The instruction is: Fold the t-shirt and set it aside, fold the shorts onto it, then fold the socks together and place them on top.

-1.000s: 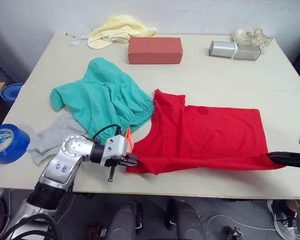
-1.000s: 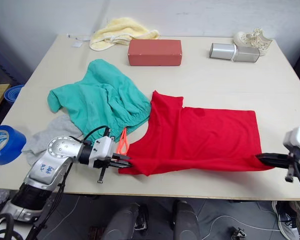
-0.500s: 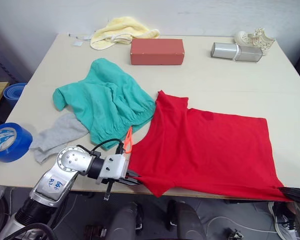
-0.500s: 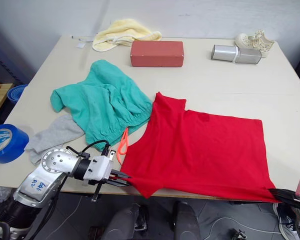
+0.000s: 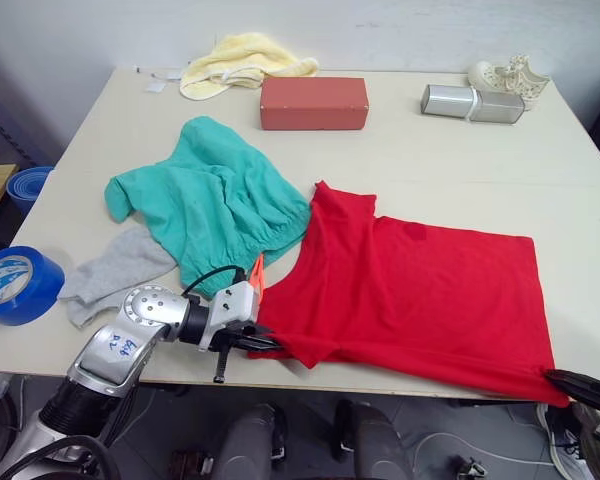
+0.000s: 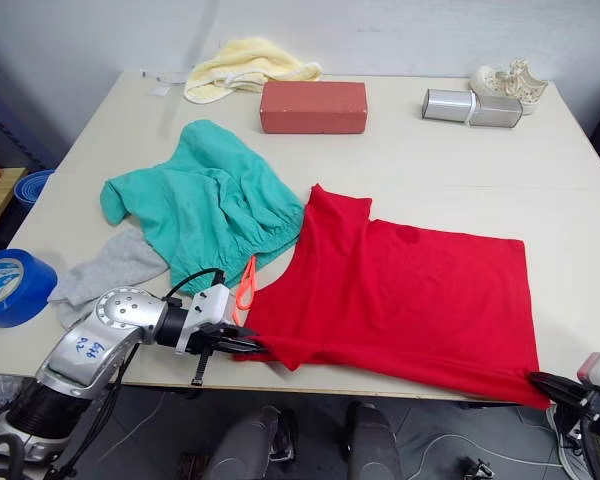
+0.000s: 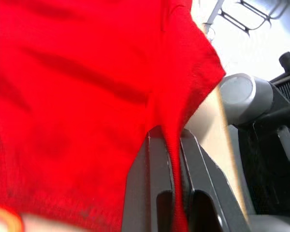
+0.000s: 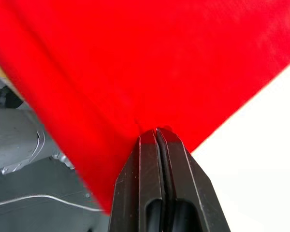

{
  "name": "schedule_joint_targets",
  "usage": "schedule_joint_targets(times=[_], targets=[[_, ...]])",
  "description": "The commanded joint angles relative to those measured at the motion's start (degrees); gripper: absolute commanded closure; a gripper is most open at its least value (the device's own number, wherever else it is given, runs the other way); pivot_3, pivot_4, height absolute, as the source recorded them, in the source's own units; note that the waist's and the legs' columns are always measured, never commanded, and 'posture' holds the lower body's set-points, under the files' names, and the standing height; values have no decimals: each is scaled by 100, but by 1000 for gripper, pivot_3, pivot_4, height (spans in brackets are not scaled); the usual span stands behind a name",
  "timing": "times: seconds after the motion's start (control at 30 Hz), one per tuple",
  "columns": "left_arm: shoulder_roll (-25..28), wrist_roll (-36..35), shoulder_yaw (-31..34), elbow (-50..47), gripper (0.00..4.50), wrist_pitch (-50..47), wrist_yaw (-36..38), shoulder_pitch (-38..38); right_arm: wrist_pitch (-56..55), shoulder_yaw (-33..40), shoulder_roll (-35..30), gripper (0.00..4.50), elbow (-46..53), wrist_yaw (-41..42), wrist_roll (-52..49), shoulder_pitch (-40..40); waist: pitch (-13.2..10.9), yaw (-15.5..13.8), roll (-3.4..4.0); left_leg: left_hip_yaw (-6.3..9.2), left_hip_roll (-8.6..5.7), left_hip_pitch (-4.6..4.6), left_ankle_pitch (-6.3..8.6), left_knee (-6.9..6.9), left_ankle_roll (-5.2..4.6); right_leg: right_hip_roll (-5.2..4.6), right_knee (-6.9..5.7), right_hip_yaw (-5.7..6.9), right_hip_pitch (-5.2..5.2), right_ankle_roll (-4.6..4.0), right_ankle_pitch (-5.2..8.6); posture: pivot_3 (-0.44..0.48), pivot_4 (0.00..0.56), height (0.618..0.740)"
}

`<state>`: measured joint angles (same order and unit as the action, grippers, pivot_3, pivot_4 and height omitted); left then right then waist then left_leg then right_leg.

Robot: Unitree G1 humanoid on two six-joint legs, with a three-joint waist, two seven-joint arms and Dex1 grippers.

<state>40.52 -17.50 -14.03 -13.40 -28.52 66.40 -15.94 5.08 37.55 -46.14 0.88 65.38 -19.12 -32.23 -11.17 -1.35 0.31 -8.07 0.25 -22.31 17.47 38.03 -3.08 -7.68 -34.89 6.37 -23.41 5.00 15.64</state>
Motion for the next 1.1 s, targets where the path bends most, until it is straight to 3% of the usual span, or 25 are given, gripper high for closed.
schedule_joint_targets(times=[0.03,0.1,0.23,0.53,0.57,0.73,0.87,1.03,1.1], targets=[[-86,-187,17,-20,4259,-349,-55,-141,482,-101,105,4500,271,-308,-96,-37,1,1,-6,0,0,0,0,0,0,0,0,0,1,0,0,0,150,740],[-175,-176,29,-12,3875,-379,-134,-176,843,-31,174,4323,430,-509,-300,36,6,8,-16,0,2,0,0,0,0,0,0,0,1,0,0,0,150,740],[-286,-131,194,33,2799,68,-171,-197,702,139,167,3402,637,-540,-286,-86,7,11,-16,-1,3,0,3,0,2,1,0,-1,-1,-1,1,0,150,740],[-317,-676,942,19,2779,653,44,-240,481,919,115,223,1119,-316,-933,87,6,2,-15,-4,3,-1,2,-1,2,4,0,0,-3,-2,1,0,150,740],[-300,-644,937,33,2779,668,32,-250,530,895,111,56,1245,-271,-987,65,6,1,-15,-3,4,-2,2,-1,2,6,0,0,-3,-2,1,0,150,740],[-372,-339,800,165,2779,1022,-74,-394,479,613,176,56,1932,-42,-1090,-64,6,-20,-15,-6,3,-2,3,-1,0,7,0,1,-2,0,0,0,150,740],[-471,-731,759,-152,2779,1334,373,-251,635,364,298,56,2560,-1,-1347,-186,6,-11,-15,-7,2,-2,6,0,-5,6,1,-1,-1,3,-1,0,150,740],[-401,-578,390,-320,2779,1604,663,1,682,-8,311,56,2911,151,-1439,-286,5,-4,-17,-9,3,-2,9,0,-2,8,3,-2,-2,2,-1,0,150,740],[-467,-453,251,-288,3339,1661,575,10,688,-218,319,611,2965,107,-1330,-302,5,-4,-16,-11,2,0,8,1,-3,8,2,-4,0,2,-1,0,150,740]])
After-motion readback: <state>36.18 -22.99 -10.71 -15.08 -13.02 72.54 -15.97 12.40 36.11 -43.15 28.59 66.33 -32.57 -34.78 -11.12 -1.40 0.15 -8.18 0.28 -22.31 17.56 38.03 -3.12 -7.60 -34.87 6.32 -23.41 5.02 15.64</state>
